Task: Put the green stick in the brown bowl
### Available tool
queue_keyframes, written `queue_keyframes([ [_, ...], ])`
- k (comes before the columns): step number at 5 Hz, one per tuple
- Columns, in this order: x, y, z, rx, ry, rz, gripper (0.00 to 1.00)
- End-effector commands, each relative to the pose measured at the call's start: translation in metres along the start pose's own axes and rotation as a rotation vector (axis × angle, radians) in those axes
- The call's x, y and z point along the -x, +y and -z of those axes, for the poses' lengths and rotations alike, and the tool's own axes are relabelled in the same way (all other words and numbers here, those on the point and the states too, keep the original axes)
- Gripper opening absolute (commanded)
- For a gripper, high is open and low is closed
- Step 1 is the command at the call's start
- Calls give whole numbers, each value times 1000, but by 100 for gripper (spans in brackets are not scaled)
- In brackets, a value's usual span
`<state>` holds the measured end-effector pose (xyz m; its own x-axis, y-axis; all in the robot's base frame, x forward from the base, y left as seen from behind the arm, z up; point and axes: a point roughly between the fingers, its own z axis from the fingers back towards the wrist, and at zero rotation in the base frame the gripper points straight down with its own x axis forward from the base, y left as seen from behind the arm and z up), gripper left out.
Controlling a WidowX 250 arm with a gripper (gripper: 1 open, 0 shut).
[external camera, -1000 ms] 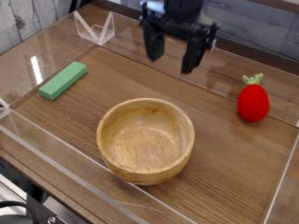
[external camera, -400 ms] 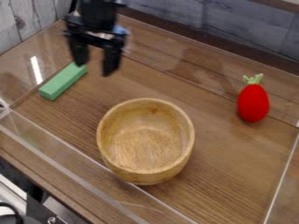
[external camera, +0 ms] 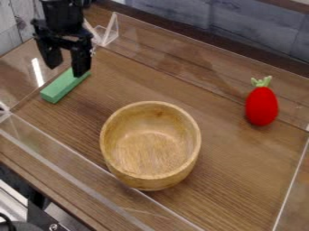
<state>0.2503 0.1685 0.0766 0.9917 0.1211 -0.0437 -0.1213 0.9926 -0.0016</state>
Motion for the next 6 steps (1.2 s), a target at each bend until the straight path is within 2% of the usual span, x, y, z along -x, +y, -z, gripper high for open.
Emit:
queue_keyframes([
  [1, -16, 13, -4, -26, -66, -27, 100],
  [3, -29, 24, 13, -28, -61, -64, 100],
  [6, -39, 36, 26, -21, -43, -95, 100],
])
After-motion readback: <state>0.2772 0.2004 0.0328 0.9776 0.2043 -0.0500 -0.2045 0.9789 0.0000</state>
